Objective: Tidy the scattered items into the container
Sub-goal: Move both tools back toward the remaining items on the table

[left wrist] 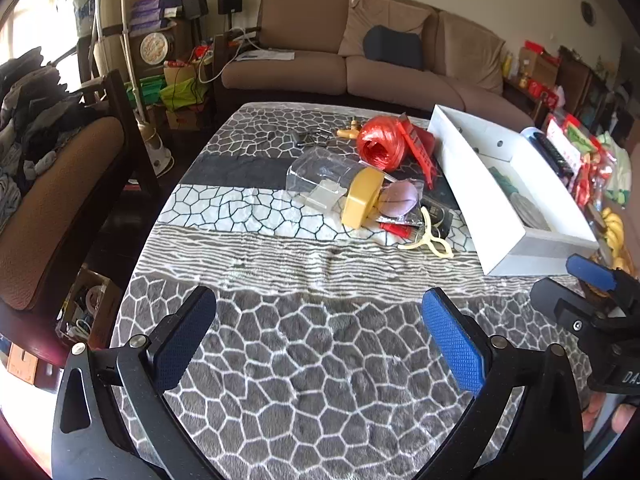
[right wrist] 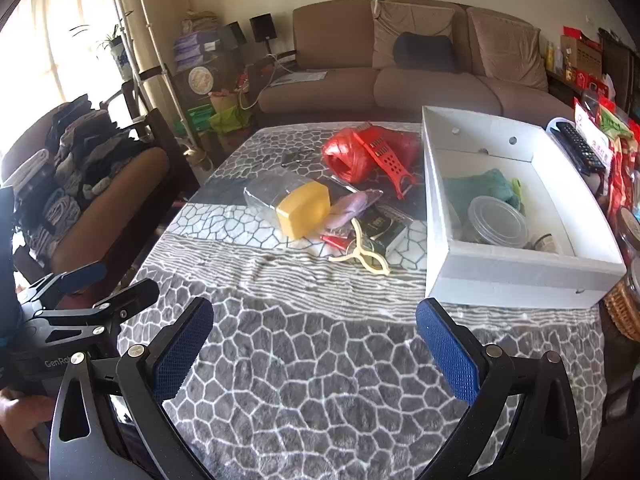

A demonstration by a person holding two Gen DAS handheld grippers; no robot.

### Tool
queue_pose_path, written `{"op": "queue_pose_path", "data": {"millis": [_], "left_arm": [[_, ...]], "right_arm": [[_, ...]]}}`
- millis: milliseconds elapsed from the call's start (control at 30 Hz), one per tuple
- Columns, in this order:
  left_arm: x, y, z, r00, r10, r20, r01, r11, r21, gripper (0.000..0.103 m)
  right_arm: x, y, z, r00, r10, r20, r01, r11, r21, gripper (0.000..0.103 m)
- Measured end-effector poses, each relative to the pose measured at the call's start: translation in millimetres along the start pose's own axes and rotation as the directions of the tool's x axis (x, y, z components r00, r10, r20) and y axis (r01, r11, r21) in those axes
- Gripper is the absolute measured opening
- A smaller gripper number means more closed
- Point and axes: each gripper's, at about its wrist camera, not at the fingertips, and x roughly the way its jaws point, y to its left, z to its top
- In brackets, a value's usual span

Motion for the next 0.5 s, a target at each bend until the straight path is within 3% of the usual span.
{"op": "queue_pose_path", "data": {"millis": [167, 333, 500], "left_arm": [[53, 12, 25, 0.999, -0.028, -0.025, 0.027, 0.999, -0.028, 0.103], [107, 14, 47, 0.999, -0.04, -0.036, 0.041, 0.998, 0.04, 0.103], [158, 16, 63, 0.994, -0.103, -0.043, 0.106, 0.993, 0.06, 0.103]], "right_arm": [[37, -9, 11, 0.999, 0.048, -0.002, -0.048, 0.999, 0.002, 0.103], [75, -16, 22, 0.998, 0.064, -0.004, -0.064, 0.998, -0.014, 0.103], [113, -18, 26, 0.998, 0.064, -0.001, -0.064, 0.996, -0.058, 0.103]]}}
